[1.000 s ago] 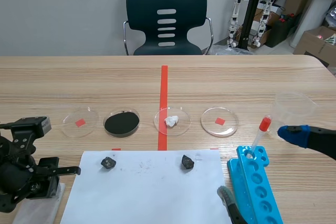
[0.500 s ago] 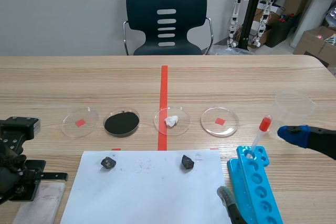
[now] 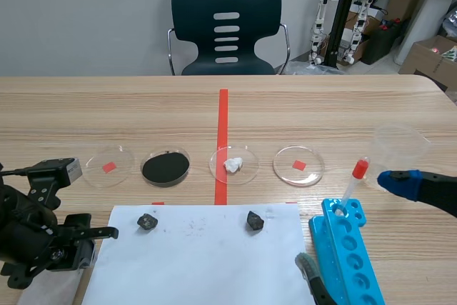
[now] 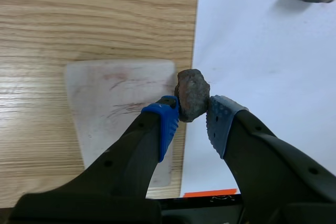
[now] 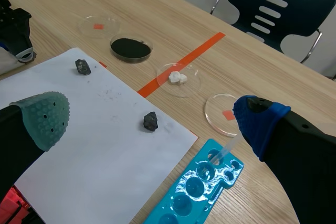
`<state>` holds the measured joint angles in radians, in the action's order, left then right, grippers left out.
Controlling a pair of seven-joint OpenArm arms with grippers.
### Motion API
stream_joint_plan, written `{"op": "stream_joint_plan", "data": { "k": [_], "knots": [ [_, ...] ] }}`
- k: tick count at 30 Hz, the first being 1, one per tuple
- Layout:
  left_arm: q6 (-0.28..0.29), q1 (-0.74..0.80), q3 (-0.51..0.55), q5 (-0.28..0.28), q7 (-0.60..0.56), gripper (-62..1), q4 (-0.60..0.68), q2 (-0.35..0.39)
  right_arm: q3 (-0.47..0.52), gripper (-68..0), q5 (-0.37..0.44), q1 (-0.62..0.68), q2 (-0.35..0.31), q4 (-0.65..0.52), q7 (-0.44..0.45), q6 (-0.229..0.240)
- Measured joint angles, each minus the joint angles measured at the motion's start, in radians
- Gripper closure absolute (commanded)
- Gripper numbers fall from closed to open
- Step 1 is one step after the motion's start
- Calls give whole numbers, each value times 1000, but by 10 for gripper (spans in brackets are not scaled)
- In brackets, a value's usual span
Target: Rub the mineral on the streak plate
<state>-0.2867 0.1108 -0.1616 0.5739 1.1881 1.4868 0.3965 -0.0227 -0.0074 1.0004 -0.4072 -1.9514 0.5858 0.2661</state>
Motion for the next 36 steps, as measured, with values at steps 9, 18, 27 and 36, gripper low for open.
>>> {"op": "stream_joint_plan", "data": {
  "k": [9, 18, 27, 36],
  "knots": [
    [-66, 0, 0, -277, 98, -130, 0, 0, 0, -679, 0, 0, 0, 0, 0, 0],
    [-71, 0, 0, -301, 72, -130, 0, 0, 0, -679, 0, 0, 0, 0, 0, 0],
    [-64, 73, 0, -252, -218, -130, 114, 0, 0, -679, 0, 0, 0, 0, 0, 0],
    [-13, 208, 0, -251, -551, -130, 316, 0, 0, -679, 0, 0, 0, 0, 0, 0]
  ]
}}
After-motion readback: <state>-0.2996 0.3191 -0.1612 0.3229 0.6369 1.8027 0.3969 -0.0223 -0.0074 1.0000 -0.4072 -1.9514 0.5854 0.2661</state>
